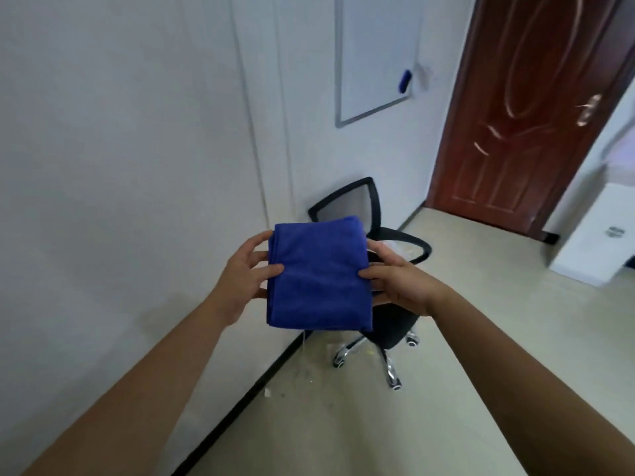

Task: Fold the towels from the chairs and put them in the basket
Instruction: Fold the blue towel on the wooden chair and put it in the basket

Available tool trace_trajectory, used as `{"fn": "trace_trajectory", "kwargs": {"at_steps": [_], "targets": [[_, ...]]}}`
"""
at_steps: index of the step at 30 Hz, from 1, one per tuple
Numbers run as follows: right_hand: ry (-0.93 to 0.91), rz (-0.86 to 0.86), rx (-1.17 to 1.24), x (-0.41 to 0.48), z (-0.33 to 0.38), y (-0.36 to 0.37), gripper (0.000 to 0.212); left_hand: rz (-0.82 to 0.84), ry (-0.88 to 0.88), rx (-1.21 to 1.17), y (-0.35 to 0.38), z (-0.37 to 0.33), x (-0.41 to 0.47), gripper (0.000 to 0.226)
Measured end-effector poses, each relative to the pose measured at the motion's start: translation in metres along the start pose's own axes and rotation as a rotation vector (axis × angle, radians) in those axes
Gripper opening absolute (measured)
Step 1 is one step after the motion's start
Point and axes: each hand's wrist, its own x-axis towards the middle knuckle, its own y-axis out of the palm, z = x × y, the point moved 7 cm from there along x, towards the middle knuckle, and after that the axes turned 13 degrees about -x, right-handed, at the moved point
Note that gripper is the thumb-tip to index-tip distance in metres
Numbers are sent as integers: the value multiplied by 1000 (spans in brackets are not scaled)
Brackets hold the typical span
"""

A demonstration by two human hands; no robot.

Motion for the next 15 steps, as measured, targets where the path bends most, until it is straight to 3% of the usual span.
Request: {"fn": "trace_trajectory", "kwargs": {"at_steps": [8,15], "targets": [[39,-324,34,-129,-70,-257,57,318,-13,6,299,53,93,55],[99,-524,78,-211,-110,-425,59,545,-78,14,506,87,148,61]]}}
